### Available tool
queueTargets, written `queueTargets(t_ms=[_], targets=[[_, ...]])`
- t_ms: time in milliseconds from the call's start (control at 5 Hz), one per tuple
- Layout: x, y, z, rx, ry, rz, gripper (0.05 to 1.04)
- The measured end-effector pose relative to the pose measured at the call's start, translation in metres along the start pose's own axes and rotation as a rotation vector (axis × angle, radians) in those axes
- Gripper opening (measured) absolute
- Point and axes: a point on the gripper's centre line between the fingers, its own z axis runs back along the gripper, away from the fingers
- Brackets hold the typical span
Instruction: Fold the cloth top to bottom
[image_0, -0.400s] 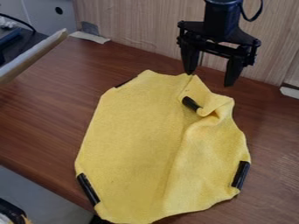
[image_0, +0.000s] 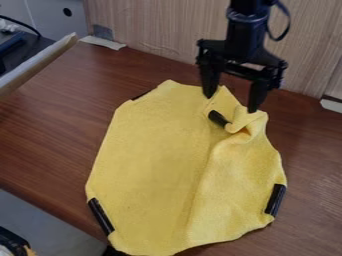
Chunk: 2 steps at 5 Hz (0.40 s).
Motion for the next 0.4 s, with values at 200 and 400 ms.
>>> queueTargets(t_ms=[200,400], targets=[[-0.004,0.022,-0.009,0.014,0.008,0.034,0.999],[-0.009,0.054,-0.02,0.014,0.006,0.105,0.999]])
